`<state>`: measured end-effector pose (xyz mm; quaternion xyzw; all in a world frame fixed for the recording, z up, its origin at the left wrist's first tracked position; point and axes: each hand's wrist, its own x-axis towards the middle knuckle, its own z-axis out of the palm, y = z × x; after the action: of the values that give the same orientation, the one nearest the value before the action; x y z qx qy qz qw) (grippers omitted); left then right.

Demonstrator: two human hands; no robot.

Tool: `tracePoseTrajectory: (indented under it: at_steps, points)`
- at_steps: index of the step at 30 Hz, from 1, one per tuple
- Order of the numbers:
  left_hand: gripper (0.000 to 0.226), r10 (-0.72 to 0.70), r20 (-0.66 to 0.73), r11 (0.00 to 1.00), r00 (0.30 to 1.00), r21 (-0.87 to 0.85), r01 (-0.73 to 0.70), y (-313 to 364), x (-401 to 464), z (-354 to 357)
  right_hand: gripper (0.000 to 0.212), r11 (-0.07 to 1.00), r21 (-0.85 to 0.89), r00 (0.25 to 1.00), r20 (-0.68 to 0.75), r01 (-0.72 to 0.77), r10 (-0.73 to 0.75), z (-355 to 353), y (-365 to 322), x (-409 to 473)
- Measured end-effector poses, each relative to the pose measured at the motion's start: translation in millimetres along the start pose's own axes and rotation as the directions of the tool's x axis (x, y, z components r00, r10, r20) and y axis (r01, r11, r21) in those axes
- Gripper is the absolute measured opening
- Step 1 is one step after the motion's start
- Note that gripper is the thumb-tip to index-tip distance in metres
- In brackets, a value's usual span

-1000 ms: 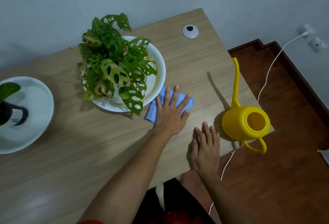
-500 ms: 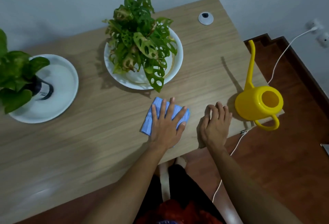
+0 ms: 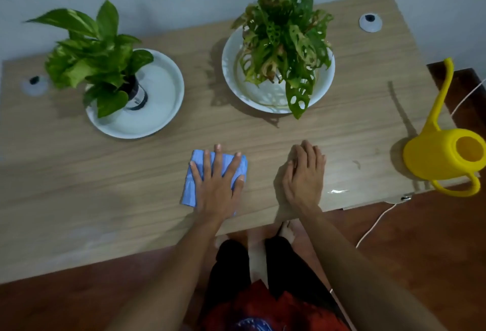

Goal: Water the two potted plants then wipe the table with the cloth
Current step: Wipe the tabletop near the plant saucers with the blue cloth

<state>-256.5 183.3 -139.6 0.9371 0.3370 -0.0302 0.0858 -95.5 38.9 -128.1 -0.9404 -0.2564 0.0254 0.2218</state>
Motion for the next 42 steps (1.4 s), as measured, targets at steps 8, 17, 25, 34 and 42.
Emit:
tracePoseTrajectory:
  at_steps: [8, 17, 25, 34, 42]
  points:
    - [0.057, -0.144, -0.054, 0.989, 0.988, -0.034, 0.142, -94.1, -24.4, -2.7, 0.052, 0.995, -0.095, 0.997, 0.079, 0.012, -0.005, 26.0, -47.2, -20.5]
    - [0.058, -0.130, -0.073, 0.991, 0.989, -0.036, 0.128, -76.0, -19.3, 2.5, 0.041, 0.998, 0.010, 0.997, -0.037, 0.065, -0.064, 4.1, -21.0, -16.2]
    - [0.059, 0.231, 0.011, 0.973, 0.973, -0.024, -0.231, 102.8, 45.9, 18.6, 0.040, 0.971, 0.067, 0.944, -0.224, -0.232, 0.241, -56.0, 83.7, -33.1]
    - [0.060, 0.419, 0.067, 0.908, 0.905, -0.045, -0.417, 267.8, 129.0, 31.3, 0.056, 0.964, 0.013, 0.955, -0.133, -0.266, 0.265, -77.7, 169.6, -45.7]
    - [0.055, 0.609, 0.056, 0.792, 0.791, 0.016, -0.610, 325.4, 122.7, 40.6, 0.051, 0.927, 0.233, 0.916, -0.208, -0.294, 0.343, -96.0, 178.9, -37.1]
